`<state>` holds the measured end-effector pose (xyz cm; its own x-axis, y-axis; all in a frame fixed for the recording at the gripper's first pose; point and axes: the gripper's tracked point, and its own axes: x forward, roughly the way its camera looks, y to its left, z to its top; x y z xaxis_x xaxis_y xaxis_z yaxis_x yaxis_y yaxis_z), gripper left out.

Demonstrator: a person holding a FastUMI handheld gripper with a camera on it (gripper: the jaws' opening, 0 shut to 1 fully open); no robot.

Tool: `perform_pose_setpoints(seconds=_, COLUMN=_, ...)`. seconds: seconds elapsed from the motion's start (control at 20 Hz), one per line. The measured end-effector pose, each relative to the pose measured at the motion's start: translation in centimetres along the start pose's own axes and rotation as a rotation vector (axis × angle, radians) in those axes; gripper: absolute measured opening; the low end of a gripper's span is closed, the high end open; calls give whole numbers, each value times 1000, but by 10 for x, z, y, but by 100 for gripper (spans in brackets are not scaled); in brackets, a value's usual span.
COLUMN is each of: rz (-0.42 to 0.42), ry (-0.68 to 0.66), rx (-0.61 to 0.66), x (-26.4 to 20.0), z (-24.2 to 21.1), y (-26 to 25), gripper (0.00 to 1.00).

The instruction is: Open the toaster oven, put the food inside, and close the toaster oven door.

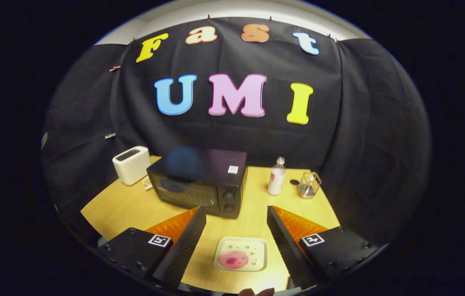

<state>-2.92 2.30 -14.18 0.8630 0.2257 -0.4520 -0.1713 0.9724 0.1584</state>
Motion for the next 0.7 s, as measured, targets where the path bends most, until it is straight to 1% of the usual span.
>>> perform_pose_setpoints(seconds=0.1, rz=30, ry=59, rx=36, x=13, z=-18, y=7, gripper=99)
perform_pose_setpoints(seconds=0.25, rz=68, ry=103, rx=92, x=31, z=-25, y=33, gripper=99)
perform_pose_setpoints(seconds=0.5, rz=116, ry=95, rx=102, x=72, z=-3, y=100, gripper=99)
perform_pose_setpoints(seconds=0.7, rz=90, ry=85, rx=124, x=111, z=14, y=139, gripper=99)
